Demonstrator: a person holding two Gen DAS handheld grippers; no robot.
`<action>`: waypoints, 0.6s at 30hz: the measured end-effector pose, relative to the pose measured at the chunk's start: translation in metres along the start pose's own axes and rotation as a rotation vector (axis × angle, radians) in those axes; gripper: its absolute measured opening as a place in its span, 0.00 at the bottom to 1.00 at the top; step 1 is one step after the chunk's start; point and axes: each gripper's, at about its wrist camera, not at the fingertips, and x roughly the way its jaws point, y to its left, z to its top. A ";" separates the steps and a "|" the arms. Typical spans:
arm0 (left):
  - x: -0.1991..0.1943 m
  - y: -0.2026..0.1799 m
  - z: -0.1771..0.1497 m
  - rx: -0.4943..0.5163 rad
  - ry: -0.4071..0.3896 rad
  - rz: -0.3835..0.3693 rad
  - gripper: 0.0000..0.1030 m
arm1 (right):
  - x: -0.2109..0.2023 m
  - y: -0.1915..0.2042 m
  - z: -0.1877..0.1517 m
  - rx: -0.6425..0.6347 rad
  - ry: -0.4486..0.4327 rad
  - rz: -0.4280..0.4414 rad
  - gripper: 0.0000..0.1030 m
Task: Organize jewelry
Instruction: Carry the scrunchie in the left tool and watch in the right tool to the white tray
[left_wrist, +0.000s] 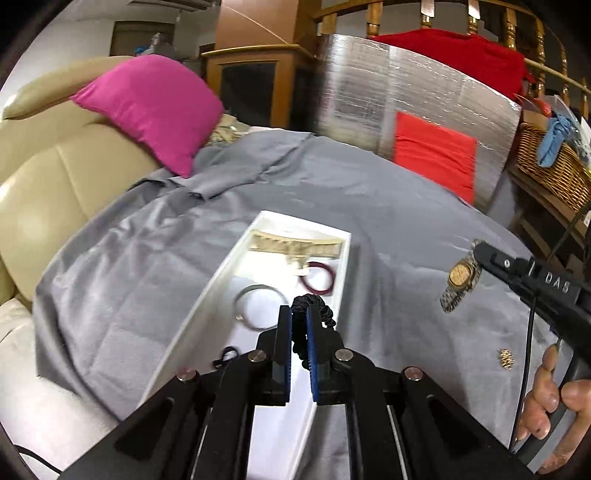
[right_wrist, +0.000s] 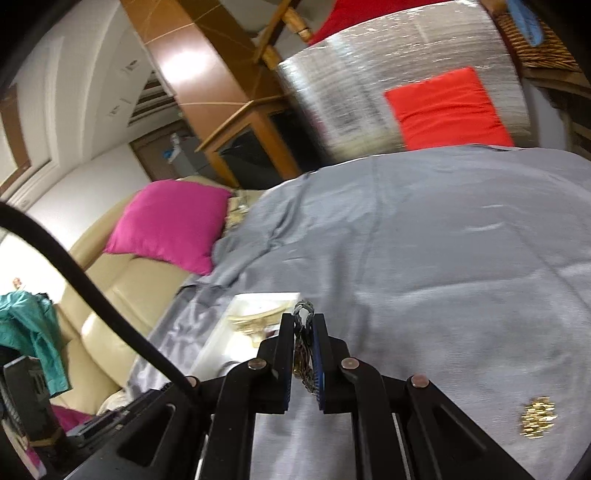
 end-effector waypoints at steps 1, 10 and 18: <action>-0.002 0.005 -0.002 -0.009 0.003 0.004 0.07 | 0.004 0.008 -0.001 -0.006 0.009 0.022 0.10; -0.005 0.034 -0.030 -0.052 0.078 0.016 0.07 | 0.050 0.061 -0.018 -0.079 0.114 0.149 0.10; 0.002 0.045 -0.040 -0.075 0.127 0.006 0.07 | 0.087 0.078 -0.043 -0.092 0.213 0.187 0.10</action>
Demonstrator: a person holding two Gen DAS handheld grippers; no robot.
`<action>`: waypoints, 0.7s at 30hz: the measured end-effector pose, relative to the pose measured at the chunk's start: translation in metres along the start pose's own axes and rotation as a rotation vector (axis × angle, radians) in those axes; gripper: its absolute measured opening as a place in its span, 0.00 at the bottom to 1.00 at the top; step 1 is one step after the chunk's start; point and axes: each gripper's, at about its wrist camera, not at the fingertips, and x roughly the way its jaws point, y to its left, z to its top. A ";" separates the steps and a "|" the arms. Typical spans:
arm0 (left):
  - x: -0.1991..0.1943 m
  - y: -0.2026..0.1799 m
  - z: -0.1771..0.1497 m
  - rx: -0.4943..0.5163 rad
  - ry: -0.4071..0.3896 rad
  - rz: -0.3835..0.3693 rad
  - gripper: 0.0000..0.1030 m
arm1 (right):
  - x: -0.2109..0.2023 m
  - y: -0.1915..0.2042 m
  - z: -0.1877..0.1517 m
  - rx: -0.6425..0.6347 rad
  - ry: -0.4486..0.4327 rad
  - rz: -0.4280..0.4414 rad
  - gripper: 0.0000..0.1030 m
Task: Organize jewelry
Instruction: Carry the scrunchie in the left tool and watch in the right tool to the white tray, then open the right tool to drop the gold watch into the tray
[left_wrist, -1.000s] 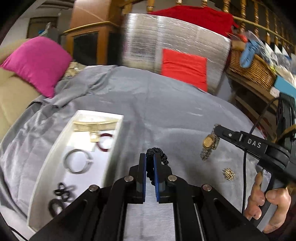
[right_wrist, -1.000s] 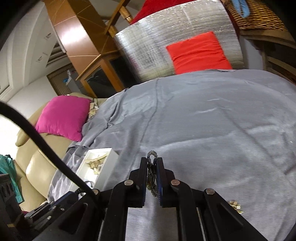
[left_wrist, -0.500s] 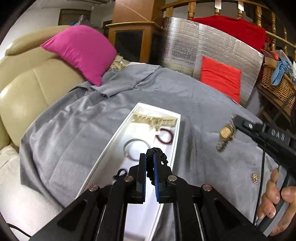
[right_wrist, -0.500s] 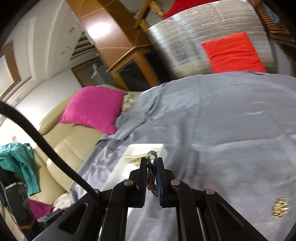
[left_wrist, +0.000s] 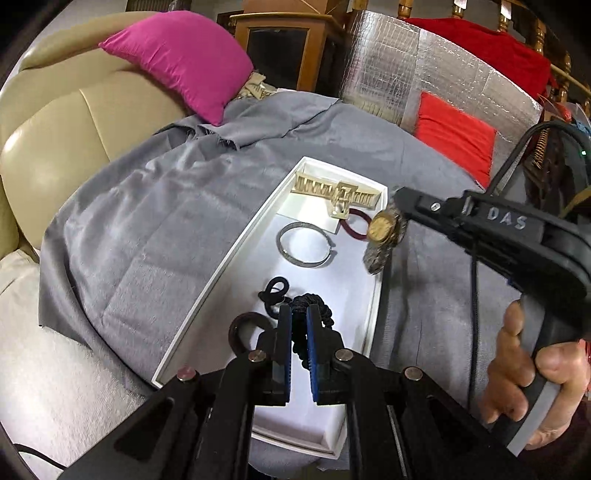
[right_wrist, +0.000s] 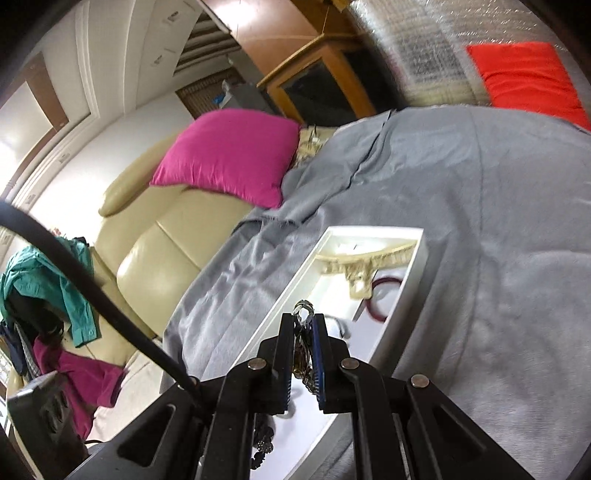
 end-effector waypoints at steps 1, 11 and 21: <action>0.001 0.001 0.000 0.000 0.004 0.000 0.07 | 0.006 0.000 -0.002 0.000 0.014 0.001 0.10; 0.013 0.003 -0.004 0.025 0.052 0.035 0.07 | 0.038 -0.005 -0.013 -0.005 0.112 -0.037 0.10; 0.028 0.001 -0.010 0.032 0.123 0.007 0.07 | 0.047 0.001 -0.012 -0.078 0.111 -0.130 0.15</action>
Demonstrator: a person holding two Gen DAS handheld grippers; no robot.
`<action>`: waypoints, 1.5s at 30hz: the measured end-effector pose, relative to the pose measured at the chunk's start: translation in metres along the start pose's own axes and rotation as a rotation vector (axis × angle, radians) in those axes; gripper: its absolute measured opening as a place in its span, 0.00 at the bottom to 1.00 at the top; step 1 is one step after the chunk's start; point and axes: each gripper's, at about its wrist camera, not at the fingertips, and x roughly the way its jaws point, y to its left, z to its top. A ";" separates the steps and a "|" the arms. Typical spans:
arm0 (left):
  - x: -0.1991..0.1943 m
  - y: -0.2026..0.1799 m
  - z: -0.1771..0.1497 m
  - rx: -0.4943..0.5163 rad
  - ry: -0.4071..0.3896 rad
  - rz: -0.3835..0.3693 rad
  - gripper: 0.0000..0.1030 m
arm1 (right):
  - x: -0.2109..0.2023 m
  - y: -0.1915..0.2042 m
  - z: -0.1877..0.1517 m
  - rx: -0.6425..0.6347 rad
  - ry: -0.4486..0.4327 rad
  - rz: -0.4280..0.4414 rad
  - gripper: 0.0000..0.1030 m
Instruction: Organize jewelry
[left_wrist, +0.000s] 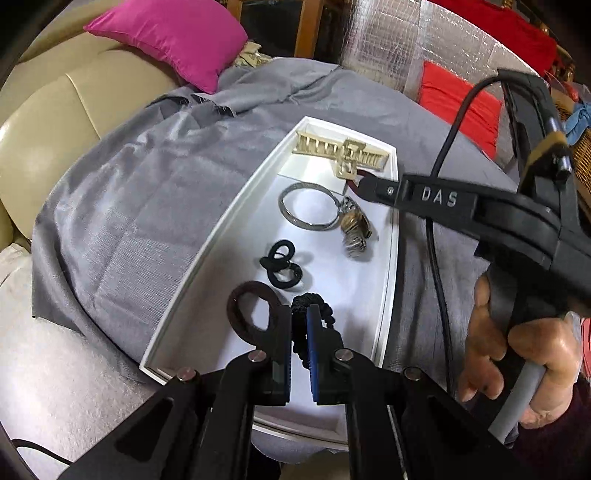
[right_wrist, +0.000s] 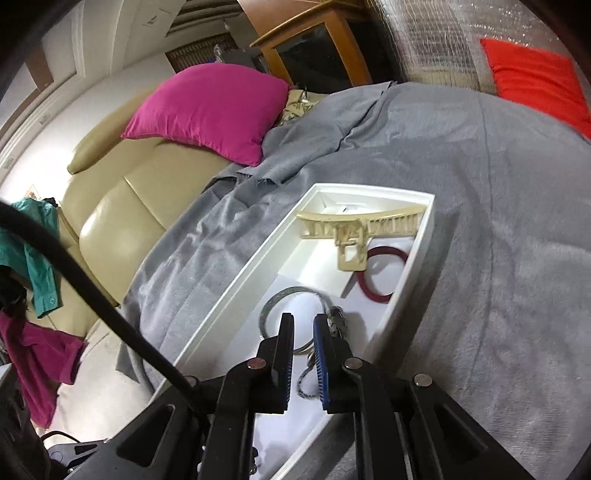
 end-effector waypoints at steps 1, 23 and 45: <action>0.001 -0.001 0.000 0.000 0.004 -0.002 0.07 | -0.002 -0.002 0.001 0.002 0.003 0.014 0.18; -0.011 -0.036 0.008 0.085 -0.128 0.193 0.07 | -0.120 -0.147 -0.025 0.259 0.093 -0.269 0.25; 0.056 -0.232 0.000 0.215 0.074 -0.299 0.08 | -0.207 -0.270 -0.079 0.549 0.119 -0.219 0.26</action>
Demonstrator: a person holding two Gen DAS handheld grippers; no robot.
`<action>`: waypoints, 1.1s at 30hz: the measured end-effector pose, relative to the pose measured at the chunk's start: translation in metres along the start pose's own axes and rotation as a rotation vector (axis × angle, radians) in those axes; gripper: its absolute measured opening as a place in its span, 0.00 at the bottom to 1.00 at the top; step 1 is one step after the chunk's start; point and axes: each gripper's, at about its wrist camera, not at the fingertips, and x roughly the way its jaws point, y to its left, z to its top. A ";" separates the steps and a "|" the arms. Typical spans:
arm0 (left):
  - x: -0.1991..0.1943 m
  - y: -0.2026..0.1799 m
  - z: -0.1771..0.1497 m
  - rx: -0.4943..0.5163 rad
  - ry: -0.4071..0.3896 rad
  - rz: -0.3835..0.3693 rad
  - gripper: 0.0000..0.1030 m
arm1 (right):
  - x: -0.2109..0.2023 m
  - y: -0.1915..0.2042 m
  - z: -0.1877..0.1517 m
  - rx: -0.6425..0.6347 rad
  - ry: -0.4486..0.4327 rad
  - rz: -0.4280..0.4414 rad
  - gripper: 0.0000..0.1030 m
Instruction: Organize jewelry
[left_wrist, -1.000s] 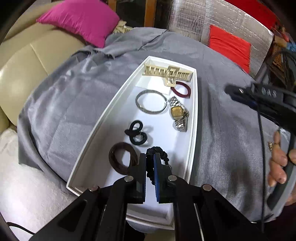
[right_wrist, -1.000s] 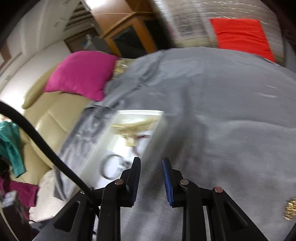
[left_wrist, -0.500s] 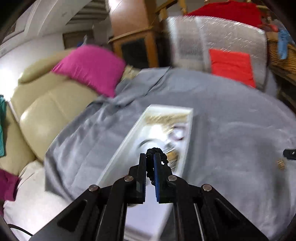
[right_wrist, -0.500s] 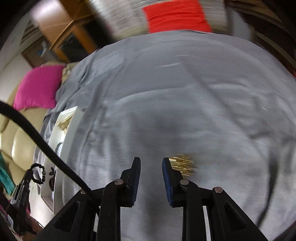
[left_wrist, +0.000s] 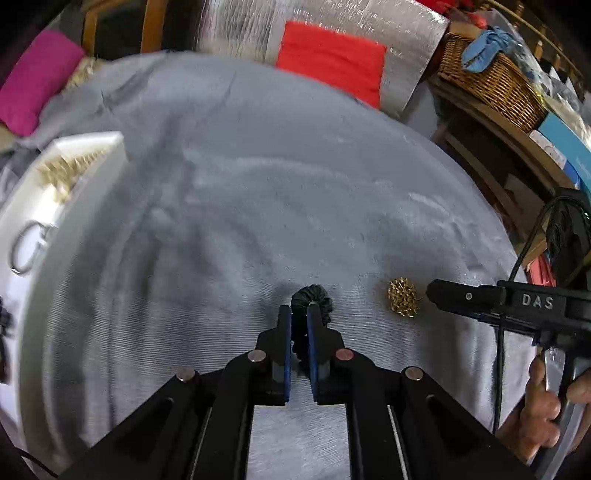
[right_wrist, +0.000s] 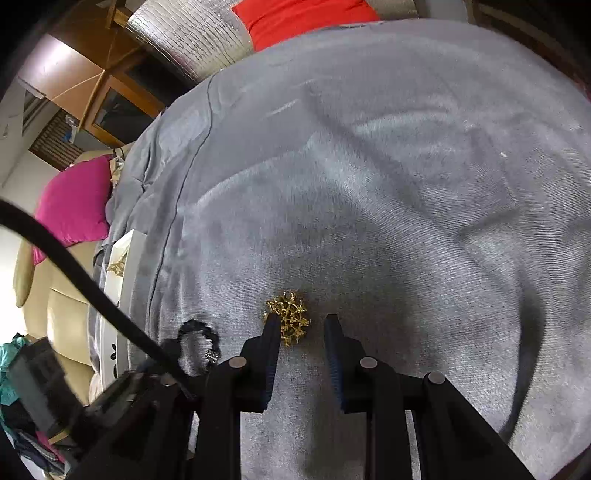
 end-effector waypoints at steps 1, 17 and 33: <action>0.004 0.000 0.001 -0.006 0.011 -0.003 0.11 | 0.003 0.001 0.002 -0.003 0.008 0.003 0.26; 0.009 -0.007 -0.006 0.081 0.060 0.035 0.56 | 0.015 0.011 0.005 -0.063 0.009 -0.030 0.54; 0.011 -0.013 -0.012 0.188 0.071 0.037 0.62 | 0.027 0.022 0.002 -0.128 0.021 -0.053 0.52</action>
